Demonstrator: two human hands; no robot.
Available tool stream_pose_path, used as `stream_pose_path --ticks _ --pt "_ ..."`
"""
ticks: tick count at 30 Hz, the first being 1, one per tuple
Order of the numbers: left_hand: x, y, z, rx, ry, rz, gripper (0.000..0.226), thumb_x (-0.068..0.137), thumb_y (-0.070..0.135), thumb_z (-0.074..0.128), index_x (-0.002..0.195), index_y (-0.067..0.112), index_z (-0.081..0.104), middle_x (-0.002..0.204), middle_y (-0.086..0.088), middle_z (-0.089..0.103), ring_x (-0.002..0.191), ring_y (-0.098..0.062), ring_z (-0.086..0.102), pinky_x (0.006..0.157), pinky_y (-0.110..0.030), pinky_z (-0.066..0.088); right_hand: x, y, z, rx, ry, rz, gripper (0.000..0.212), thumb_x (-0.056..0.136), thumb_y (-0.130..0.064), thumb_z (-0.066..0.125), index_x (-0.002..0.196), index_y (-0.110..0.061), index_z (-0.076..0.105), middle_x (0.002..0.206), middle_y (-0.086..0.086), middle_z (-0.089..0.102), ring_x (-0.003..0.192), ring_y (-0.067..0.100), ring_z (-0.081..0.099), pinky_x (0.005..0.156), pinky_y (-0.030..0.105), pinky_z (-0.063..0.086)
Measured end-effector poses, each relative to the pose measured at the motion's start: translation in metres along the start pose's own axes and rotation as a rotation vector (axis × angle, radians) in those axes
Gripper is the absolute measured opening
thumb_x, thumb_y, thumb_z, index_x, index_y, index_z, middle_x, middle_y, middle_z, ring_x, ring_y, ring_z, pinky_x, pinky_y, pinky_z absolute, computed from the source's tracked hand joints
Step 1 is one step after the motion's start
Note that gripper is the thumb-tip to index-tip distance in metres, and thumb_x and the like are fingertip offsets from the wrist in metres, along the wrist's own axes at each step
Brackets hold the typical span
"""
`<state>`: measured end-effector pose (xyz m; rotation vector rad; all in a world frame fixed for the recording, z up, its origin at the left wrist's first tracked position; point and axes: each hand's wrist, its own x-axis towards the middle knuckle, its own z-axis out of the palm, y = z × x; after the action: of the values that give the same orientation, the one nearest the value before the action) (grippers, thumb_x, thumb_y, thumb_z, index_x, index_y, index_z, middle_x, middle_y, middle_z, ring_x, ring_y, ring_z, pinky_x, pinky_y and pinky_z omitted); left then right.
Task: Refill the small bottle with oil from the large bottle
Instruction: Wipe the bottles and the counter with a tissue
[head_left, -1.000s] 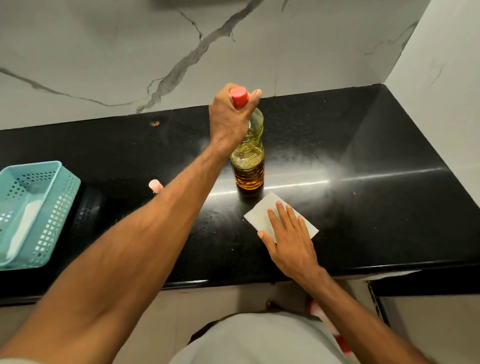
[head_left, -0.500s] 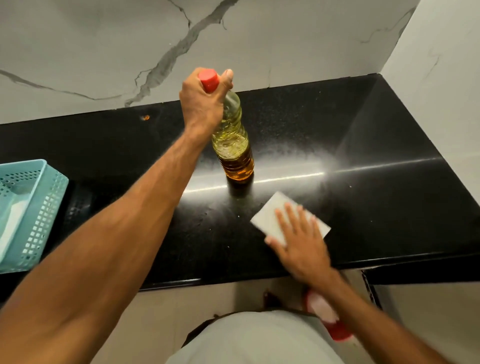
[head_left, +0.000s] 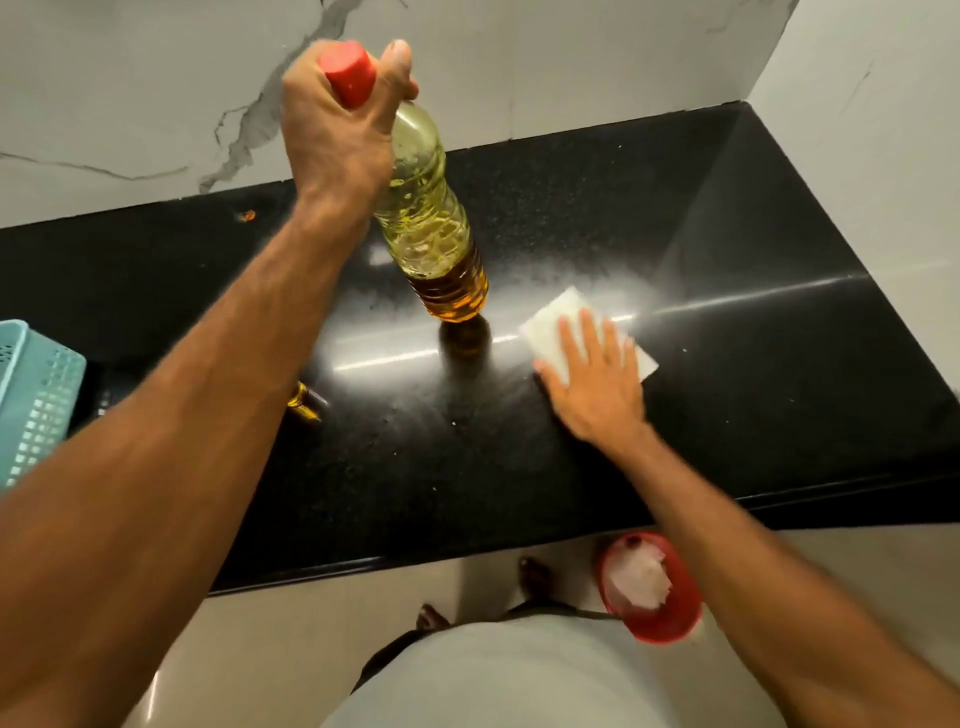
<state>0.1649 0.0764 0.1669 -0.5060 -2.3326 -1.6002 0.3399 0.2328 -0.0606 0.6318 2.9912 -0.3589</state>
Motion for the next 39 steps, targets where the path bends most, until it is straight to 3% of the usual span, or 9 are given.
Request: stream_pose_path --ticks 4,10,14,18,21,24,29,35,39 --pt "0.003 0.007 -0.001 -0.014 -0.025 0.028 0.028 0.087 0.046 0.061 0.091 0.02 0.053 0.089 0.007 0.069 0.083 0.0 0.069 0.079 -0.021 0.056 0.055 -0.029 0.001 0.089 0.037 0.047 0.075 0.095 -0.062 0.029 0.155 -0.019 0.018 0.163 0.013 0.008 0.149 0.038 0.005 0.119 0.054 0.004" --pt "0.016 0.012 -0.006 -0.067 -0.024 -0.005 0.037 0.079 0.051 0.065 0.093 0.019 0.052 0.094 0.0 0.071 0.088 -0.008 0.071 0.085 -0.033 0.057 -0.038 -0.096 0.025 0.132 -0.087 -0.377 0.078 0.089 -0.068 0.018 0.154 -0.026 0.023 0.164 0.004 0.01 0.151 0.029 0.004 0.119 0.046 -0.002" --pt "0.022 0.013 -0.014 -0.091 0.033 -0.024 0.037 0.079 0.047 0.07 0.091 0.025 0.043 0.101 -0.005 0.071 0.093 -0.013 0.069 0.086 -0.031 0.056 0.048 -0.045 0.013 0.028 0.092 -0.093 0.075 0.091 -0.064 0.025 0.149 -0.019 0.039 0.158 0.013 0.029 0.145 0.038 0.026 0.115 0.054 0.021" --pt "0.025 0.017 -0.015 -0.067 0.035 -0.031 0.053 0.078 0.049 0.07 0.108 0.011 0.05 0.1 0.001 0.07 0.091 -0.005 0.068 0.084 -0.022 0.055 0.104 -0.071 0.002 0.078 0.023 -0.083 0.084 0.087 -0.065 0.014 0.153 -0.015 0.027 0.161 0.018 0.017 0.147 0.043 0.011 0.117 0.054 0.006" --pt "0.025 0.017 -0.009 -0.058 -0.005 -0.026 0.046 0.077 0.049 0.069 0.101 0.014 0.054 0.098 0.0 0.07 0.089 -0.005 0.069 0.081 -0.021 0.055 0.06 -0.13 0.024 0.067 -0.046 -0.284 0.076 0.095 -0.064 0.026 0.155 -0.018 0.019 0.163 0.015 0.008 0.149 0.039 0.0 0.119 0.052 -0.002" --pt "0.017 0.018 0.003 -0.038 -0.043 0.024 0.024 0.084 0.04 0.067 0.087 0.025 0.049 0.089 0.004 0.07 0.085 -0.006 0.07 0.08 -0.026 0.057 -0.02 -0.153 0.04 0.188 -0.035 -0.448 0.076 0.091 -0.065 0.035 0.151 -0.021 0.032 0.162 0.011 0.018 0.15 0.035 0.01 0.12 0.05 0.002" --pt "-0.006 0.006 0.045 0.032 -0.127 0.053 0.042 0.086 0.042 0.065 0.091 0.001 0.061 0.087 -0.012 0.072 0.079 -0.02 0.07 0.071 -0.036 0.057 -0.093 -0.129 0.046 0.128 -0.046 -0.511 0.074 0.093 -0.067 0.028 0.153 -0.025 0.024 0.164 0.003 0.01 0.151 0.027 0.0 0.12 0.043 -0.007" --pt "-0.031 -0.001 0.072 0.03 -0.203 0.069 0.029 0.087 0.037 0.067 0.084 0.013 0.053 0.086 -0.014 0.069 0.075 -0.021 0.067 0.066 -0.024 0.055 -0.091 -0.121 0.041 0.085 -0.065 -0.432 0.072 0.093 -0.066 0.026 0.153 -0.025 0.025 0.163 0.004 0.013 0.151 0.028 0.007 0.118 0.045 -0.002" --pt "-0.032 0.002 0.065 0.046 -0.197 0.094 0.027 0.087 0.034 0.067 0.082 0.015 0.05 0.072 0.008 0.054 0.064 -0.001 0.053 0.063 -0.01 0.048 -0.084 -0.112 0.038 0.069 -0.069 -0.365 0.074 0.093 -0.066 0.023 0.156 -0.027 0.016 0.164 0.001 0.002 0.151 0.025 -0.003 0.118 0.043 -0.009"
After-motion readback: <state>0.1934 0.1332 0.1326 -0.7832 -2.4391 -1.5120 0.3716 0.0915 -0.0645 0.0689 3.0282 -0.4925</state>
